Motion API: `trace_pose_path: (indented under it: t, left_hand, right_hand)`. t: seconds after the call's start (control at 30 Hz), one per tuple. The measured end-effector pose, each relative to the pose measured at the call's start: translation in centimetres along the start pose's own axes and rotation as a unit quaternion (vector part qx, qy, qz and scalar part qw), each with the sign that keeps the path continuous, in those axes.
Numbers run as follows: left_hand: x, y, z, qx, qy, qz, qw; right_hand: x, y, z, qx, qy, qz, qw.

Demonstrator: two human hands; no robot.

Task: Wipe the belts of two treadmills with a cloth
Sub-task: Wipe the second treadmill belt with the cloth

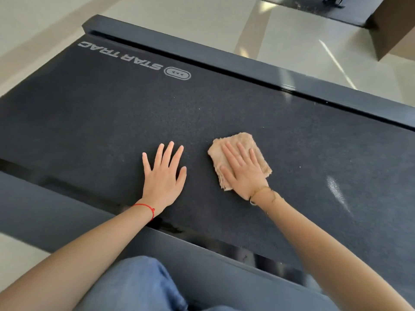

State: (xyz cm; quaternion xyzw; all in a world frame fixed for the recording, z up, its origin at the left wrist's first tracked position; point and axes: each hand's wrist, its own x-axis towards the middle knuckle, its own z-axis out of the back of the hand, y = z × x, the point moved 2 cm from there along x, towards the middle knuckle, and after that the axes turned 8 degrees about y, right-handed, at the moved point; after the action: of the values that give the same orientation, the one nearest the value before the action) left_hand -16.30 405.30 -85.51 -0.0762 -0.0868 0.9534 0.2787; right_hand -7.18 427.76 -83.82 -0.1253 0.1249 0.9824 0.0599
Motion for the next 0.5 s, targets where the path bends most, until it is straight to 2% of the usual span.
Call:
trace_pose_path:
  t: [0.13, 0.27, 0.4, 0.5]
  left_hand:
    - [0.6, 2.6, 0.9, 0.022, 0.02, -0.042, 0.999]
    - [2.0, 5.2, 1.9, 0.004, 0.018, 0.016, 1.0]
    - [3.1, 7.1, 2.4, 0.004, 0.02, 0.068, 0.997]
    - [3.2, 6.9, 2.3, 0.019, 0.009, 0.073, 0.997]
  right_hand:
    - [7.8, -0.2, 2.0, 0.016, -0.005, -0.039, 0.999]
    - [14.2, 1.8, 3.1, 0.009, -0.006, -0.043, 0.999]
    - [18.2, 5.0, 3.7, -0.01, -0.003, -0.007, 1.0]
    - [18.5, 7.0, 3.0, -0.034, 0.003, 0.074, 0.997]
